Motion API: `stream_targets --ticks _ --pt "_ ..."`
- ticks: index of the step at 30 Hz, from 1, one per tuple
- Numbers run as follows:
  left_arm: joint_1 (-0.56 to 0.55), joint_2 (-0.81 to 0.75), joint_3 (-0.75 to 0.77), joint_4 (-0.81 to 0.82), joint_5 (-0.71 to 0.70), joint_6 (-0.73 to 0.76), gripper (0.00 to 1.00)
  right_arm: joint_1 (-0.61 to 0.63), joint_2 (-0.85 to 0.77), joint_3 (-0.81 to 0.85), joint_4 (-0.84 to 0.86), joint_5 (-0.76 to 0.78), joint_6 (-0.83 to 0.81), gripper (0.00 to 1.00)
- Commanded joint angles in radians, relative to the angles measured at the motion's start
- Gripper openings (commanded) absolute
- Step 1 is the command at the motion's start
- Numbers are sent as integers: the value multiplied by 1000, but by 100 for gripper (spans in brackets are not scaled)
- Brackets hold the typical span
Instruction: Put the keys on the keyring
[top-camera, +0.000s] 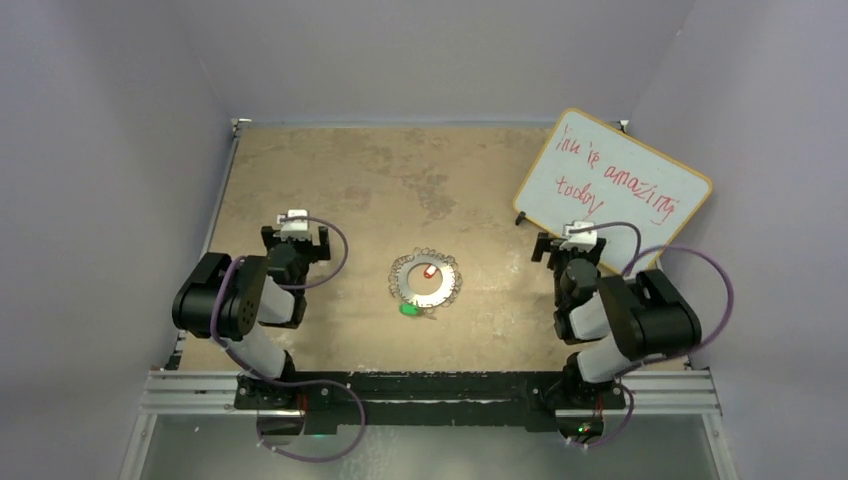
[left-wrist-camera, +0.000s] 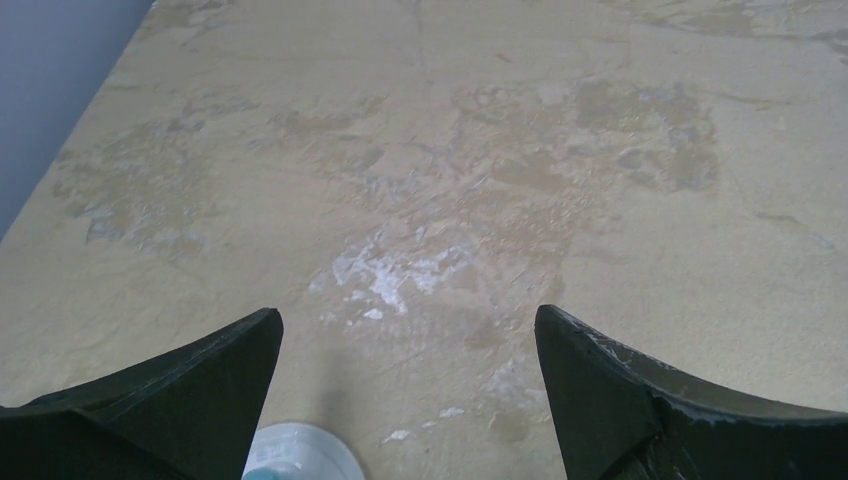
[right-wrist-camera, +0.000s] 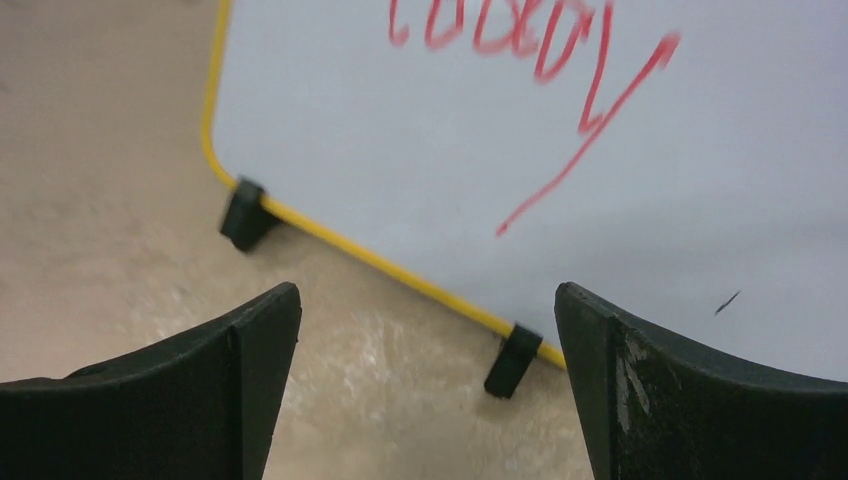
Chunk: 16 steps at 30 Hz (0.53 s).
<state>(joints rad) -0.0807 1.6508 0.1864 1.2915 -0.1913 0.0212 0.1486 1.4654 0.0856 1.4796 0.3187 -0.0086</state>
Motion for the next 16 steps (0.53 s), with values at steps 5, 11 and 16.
stream_targets --ticks 5,11,16 --pt "6 6 98 -55 -23 -52 96 -14 118 137 107 -8 -32 99" --pt "6 4 105 -70 -14 -52 97 -12 116 138 128 98 -15 99" --pt "6 4 107 -74 -14 -51 98 -13 113 156 68 69 0 99"
